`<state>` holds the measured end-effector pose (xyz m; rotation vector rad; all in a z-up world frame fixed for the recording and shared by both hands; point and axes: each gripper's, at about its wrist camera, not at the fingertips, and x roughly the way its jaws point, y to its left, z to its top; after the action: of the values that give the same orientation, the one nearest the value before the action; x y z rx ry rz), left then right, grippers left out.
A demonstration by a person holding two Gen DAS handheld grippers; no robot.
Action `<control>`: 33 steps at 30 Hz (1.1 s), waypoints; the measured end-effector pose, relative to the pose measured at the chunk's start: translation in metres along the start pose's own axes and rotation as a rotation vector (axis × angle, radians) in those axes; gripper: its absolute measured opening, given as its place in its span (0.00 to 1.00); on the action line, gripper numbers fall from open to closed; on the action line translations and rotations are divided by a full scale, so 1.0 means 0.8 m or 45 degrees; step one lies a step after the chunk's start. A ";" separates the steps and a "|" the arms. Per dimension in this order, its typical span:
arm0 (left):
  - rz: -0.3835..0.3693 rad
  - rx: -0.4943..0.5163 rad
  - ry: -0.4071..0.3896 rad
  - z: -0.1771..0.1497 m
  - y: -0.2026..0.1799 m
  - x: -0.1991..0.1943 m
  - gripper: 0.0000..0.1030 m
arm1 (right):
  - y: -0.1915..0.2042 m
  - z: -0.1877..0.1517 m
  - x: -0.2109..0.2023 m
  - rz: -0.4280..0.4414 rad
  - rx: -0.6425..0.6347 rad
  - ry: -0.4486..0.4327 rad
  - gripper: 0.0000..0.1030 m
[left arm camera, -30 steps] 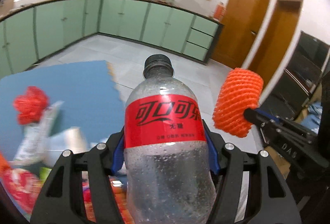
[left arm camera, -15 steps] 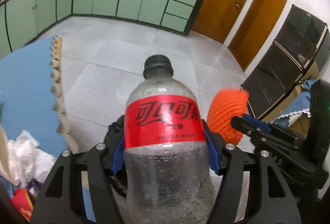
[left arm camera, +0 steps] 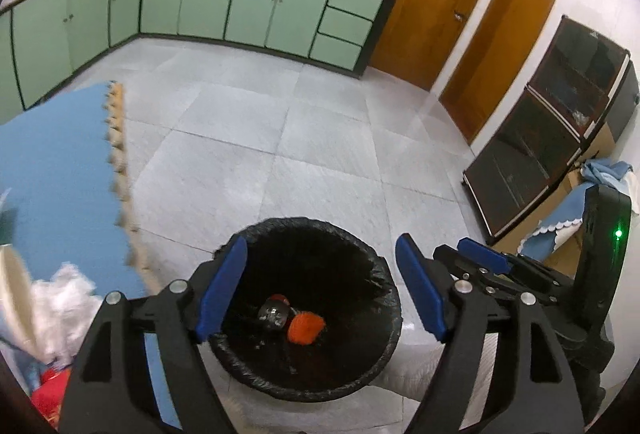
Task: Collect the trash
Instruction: 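Return both tools to the table above the remaining trash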
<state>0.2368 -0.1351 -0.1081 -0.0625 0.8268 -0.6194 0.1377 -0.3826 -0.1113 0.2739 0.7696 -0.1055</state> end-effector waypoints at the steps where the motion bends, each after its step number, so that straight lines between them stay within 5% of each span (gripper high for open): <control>1: 0.015 -0.003 -0.014 0.001 0.002 -0.010 0.74 | 0.009 0.001 -0.006 0.013 -0.012 -0.020 0.50; 8: 0.263 -0.023 -0.199 -0.017 0.058 -0.122 0.83 | 0.085 0.003 -0.049 0.151 -0.081 -0.182 0.77; 18: 0.725 -0.138 -0.337 -0.072 0.172 -0.244 0.84 | 0.223 -0.008 -0.052 0.406 -0.270 -0.234 0.79; 27: 0.864 -0.228 -0.327 -0.107 0.238 -0.287 0.84 | 0.326 -0.033 -0.021 0.507 -0.388 -0.138 0.76; 33: 0.775 -0.194 -0.298 -0.112 0.244 -0.273 0.84 | 0.349 -0.041 -0.015 0.450 -0.449 -0.129 0.73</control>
<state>0.1574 0.1595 -0.0790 -0.0187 0.6192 0.0267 0.1610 -0.1056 -0.0677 0.0649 0.6164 0.3453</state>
